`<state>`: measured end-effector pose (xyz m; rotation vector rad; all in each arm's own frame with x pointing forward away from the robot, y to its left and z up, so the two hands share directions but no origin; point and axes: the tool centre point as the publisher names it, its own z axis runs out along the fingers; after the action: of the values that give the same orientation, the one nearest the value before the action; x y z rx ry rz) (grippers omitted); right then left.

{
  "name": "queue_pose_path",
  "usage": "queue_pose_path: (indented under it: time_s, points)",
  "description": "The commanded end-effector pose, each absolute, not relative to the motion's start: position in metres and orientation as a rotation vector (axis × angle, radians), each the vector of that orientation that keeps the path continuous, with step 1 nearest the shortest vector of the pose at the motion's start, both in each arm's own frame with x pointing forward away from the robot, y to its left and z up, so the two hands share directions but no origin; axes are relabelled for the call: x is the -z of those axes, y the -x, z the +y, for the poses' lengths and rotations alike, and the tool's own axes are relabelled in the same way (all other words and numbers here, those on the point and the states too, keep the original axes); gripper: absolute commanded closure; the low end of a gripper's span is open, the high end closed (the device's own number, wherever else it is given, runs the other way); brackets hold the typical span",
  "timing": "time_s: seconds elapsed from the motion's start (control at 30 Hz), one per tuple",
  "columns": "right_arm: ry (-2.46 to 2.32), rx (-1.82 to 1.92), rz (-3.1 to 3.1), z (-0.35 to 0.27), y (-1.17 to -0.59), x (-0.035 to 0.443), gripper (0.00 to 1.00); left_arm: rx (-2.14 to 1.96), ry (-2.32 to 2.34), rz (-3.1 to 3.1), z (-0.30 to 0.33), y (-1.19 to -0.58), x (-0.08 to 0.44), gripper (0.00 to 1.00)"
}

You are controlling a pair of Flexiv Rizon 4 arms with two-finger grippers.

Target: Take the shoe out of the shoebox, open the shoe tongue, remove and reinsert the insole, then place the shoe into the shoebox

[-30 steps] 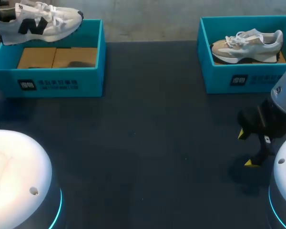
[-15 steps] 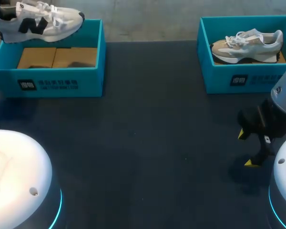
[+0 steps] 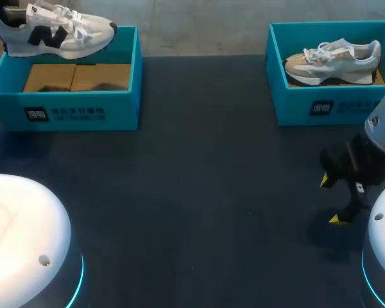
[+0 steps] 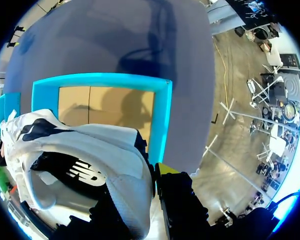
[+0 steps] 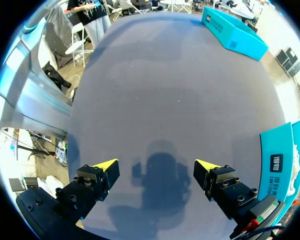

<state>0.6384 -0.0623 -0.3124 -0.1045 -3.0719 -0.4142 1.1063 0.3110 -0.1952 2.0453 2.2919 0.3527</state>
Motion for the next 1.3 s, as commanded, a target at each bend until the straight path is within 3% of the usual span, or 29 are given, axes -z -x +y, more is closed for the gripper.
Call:
queue_pose_path:
  time_s: [0.03,1.3]
  points:
    - [0.104,0.413,-3.074,-0.062,-0.637,0.313,0.0,-0.353,-2.049,2.305,0.312,-1.111,0.197,1.0]
    - [0.104,0.413,-3.074,-0.062,-0.637,0.313,0.0,-0.326,-2.034,2.468,0.316,-1.14,0.265,1.0]
